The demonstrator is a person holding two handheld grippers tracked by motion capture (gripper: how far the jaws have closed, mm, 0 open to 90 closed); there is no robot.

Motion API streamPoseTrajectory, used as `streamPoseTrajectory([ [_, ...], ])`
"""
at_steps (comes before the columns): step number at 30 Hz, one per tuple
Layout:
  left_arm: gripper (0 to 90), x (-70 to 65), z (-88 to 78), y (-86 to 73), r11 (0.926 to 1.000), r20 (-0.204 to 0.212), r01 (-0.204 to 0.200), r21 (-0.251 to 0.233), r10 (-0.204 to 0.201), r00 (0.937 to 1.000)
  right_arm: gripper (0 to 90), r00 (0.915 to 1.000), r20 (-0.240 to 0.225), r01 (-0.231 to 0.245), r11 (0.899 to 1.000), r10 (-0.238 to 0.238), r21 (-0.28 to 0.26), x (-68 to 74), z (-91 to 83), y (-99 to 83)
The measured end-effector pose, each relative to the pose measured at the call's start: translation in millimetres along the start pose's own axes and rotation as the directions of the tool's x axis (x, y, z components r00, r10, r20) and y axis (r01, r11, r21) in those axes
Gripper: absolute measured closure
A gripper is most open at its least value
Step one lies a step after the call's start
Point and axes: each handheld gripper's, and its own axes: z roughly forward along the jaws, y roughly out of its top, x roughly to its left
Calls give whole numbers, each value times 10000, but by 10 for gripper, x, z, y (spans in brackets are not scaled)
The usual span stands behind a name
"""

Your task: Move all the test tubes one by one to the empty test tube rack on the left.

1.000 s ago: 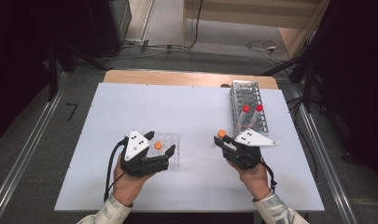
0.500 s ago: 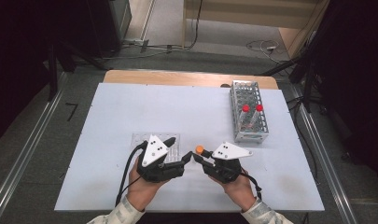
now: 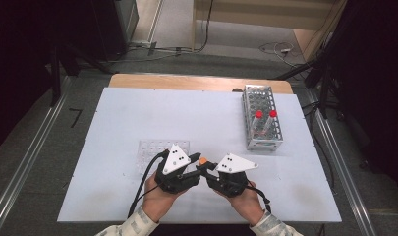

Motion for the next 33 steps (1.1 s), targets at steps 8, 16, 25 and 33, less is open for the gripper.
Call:
streamPoseTrajectory([
  [8,694,-2,-6,-7,10000,27,-80,49,79,10000,707,10000,-26,34,10000,-34,0,22,0,4],
  [16,699,17,-89,18,9999,150,61,-109,-59,9999,470,9978,-624,233,9995,-244,-193,50,-41,27],
  [25,698,198,-388,72,9984,37,460,-330,-459,9989,272,9970,-769,-27,9999,15,-152,5,-95,34],
  [33,697,341,-648,159,9965,-345,550,-623,-573,9978,240,9985,-456,-302,9995,297,-120,-100,-132,13],
])
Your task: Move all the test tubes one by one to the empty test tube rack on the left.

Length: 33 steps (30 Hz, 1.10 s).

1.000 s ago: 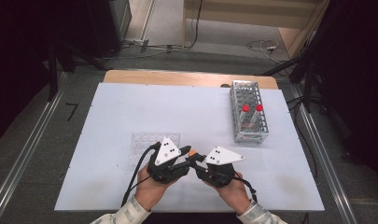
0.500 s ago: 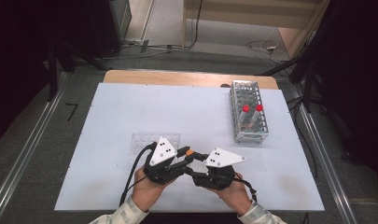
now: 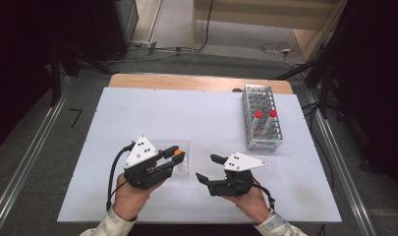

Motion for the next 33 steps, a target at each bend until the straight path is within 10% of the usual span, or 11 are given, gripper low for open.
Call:
streamPoseTrajectory([
  [14,698,311,-280,52,9998,-1087,181,-78,-189,9939,241,9977,591,-316,9995,321,-98,-170,-103,-30],
  [33,696,406,-67,-146,9996,-1866,273,-61,-280,9820,245,9959,786,-447,9989,454,-108,-213,-109,-44],
])
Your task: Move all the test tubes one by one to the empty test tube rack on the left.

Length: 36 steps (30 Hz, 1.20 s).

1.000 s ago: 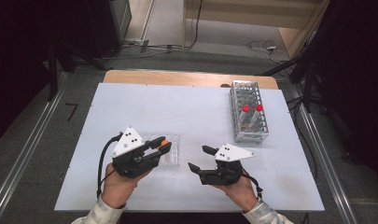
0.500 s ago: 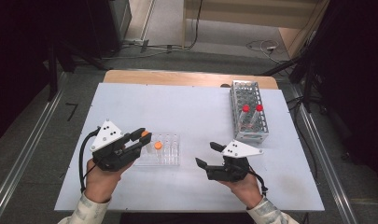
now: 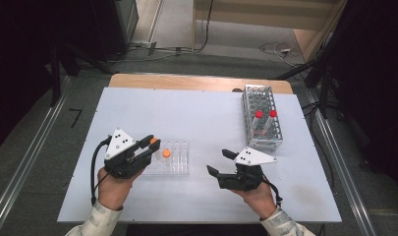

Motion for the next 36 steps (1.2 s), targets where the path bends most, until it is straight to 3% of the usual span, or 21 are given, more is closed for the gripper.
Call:
streamPoseTrajectory([
  [14,672,-15,131,-154,9978,128,81,664,-89,9999,247,10000,27,19,10000,-19,81,-1,20,-12],
  [23,613,11,102,-153,9981,-106,251,558,-245,9996,248,9999,134,8,10000,-9,66,-11,14,-13],
  [26,555,5,94,-151,9987,-182,255,452,-247,9995,260,9983,569,-125,9999,126,-17,-55,-12,-1],
  [30,455,-29,100,-148,9991,-493,215,357,-197,9986,264,9880,1379,-691,9976,698,-95,-221,-70,17],
  [32,384,-44,107,-144,9992,-581,208,343,-188,9981,270,9765,1932,-921,9954,951,-248,-327,-131,30],
  [36,298,-58,117,-143,9992,-693,218,337,-195,9974,278,9459,3055,-1047,9940,1089,-302,-500,-223,45],
])
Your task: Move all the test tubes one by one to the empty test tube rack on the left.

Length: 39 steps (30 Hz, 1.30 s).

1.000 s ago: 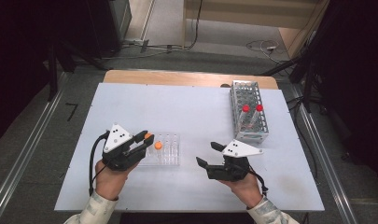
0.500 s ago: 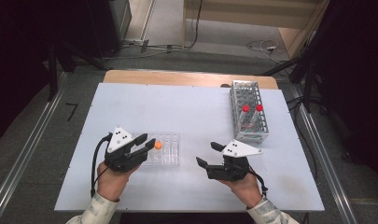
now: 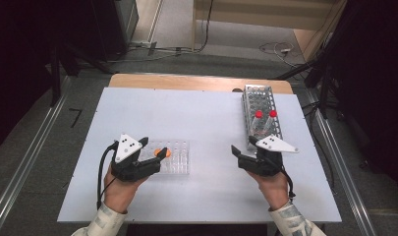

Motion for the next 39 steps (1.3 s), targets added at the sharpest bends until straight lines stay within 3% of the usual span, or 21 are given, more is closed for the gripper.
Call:
streamPoseTrajectory([
  [5,278,-5,9,-7,10000,-144,31,-54,-32,9999,279,9948,1002,-184,9998,188,-49,-216,-19,24],
  [9,277,-10,-2,-4,9999,-212,40,-167,-44,9998,282,9858,1658,-247,9996,270,-160,-354,-24,32],
  [16,277,-17,8,-9,9999,-216,28,-147,-31,9998,320,9719,2322,-310,9989,381,-343,-648,36,18],
  [23,277,-26,20,-12,9999,-239,18,-148,-21,9997,410,9701,2276,-722,9955,845,-619,-884,156,-9],
  [27,277,-27,14,-9,9998,-206,26,-172,-30,9998,462,9688,2338,-717,9960,823,-538,-973,255,-36],
  [39,264,-33,30,-16,9998,-98,116,-175,-117,9999,614,9663,2458,-654,9965,765,-527,-1084,447,-54],
])
